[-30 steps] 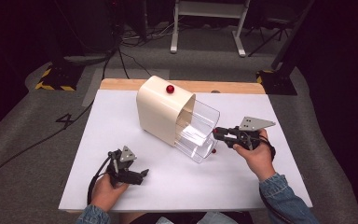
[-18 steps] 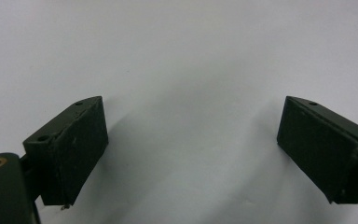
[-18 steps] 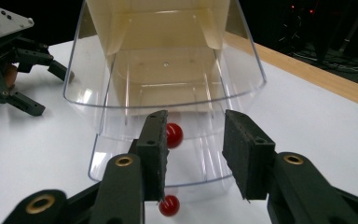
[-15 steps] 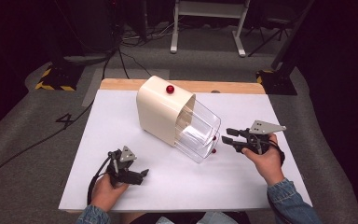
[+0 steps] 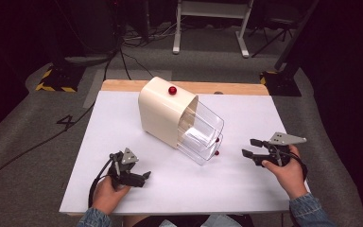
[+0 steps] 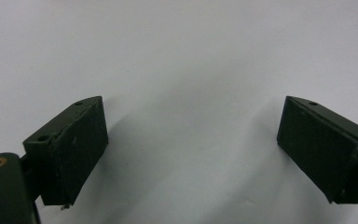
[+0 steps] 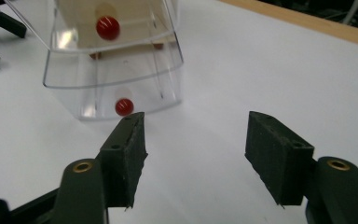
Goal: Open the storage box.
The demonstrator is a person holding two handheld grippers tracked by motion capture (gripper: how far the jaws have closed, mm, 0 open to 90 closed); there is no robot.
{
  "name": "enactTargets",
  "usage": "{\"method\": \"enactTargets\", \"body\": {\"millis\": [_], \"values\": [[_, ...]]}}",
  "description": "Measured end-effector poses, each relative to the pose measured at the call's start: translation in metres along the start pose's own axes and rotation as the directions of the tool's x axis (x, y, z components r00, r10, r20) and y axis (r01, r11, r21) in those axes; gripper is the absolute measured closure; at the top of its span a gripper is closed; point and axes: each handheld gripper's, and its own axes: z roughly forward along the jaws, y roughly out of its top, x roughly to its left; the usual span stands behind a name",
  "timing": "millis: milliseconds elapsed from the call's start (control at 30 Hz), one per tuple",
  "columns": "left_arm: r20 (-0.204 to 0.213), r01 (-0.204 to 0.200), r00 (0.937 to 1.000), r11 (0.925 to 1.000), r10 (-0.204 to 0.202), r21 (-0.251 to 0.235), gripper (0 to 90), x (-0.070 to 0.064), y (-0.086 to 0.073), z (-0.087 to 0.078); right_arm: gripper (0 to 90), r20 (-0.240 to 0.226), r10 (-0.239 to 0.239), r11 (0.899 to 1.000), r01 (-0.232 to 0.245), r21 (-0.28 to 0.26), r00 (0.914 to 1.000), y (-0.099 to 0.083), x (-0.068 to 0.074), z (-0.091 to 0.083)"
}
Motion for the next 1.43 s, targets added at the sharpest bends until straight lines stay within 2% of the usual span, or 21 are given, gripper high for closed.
{"method": "enactTargets", "body": {"millis": [100, 200, 367, 400, 567, 700, 800, 867, 1433], "values": [[0.0, 0.0, 1.0, 1.0, 0.0, 0.0, 8.8, 0.0, 0.0, 0.0, 36.0, 0.01, 0.011, 1.0, -0.011, 0.024, 0.9999, -0.008, -0.004, -0.003], [0.0, 0.002, 1.0, 1.0, -0.002, 0.0, 8.8, 0.0, 0.0, 0.0, 34.3, 0.028, 0.017, 0.997, -0.019, 0.07, 0.9995, -0.024, -0.01, -0.007], [0.0, 0.002, 1.0, 1.0, -0.002, 0.0, 8.8, 0.0, 0.0, 0.0, 30.6, 0.045, 0.038, 0.993, -0.043, 0.107, 0.9983, -0.038, -0.016, -0.01], [0.0, 0.002, 1.0, 1.0, -0.002, 0.0, 8.8, 0.0, 0.0, 0.0, 29.5, 0.054, 0.031, 0.99, -0.038, 0.133, 0.998, -0.044, -0.017, -0.012], [-0.001, -0.001, 1.0, 1.0, 0.001, 0.0, 8.8, 0.0, 0.0, 0.0, 25.7, 0.099, 0.0, 0.981, -0.02, 0.195, 0.9951, -0.061, -0.021, -0.015], [-0.001, -0.001, 1.0, 1.0, 0.001, 0.0, 8.8, 0.0, 0.0, 0.0, 22.4, 0.102, 0.029, 0.983, -0.047, 0.178, 0.9944, -0.07, -0.024, -0.019], [-0.001, -0.002, 1.0, 1.0, 0.002, 0.001, 8.8, 0.0, 0.0, 0.0, 19.7, 0.101, 0.021, 0.982, -0.039, 0.187, 0.9947, -0.071, -0.023, -0.019], [-0.001, -0.002, 1.0, 1.0, 0.002, 0.001, 8.8, 0.0, 0.0, 0.0, 17.6, 0.109, -0.003, 0.98, -0.019, 0.198, 0.994, -0.071, -0.021, -0.018], [-0.004, -0.005, 1.0, 1.0, 0.005, 0.003, 8.8, 0.0, 0.0, 0.0, 17.3, 0.111, 0.002, 0.983, -0.022, 0.183, 0.9938, -0.073, -0.021, -0.018]]}}
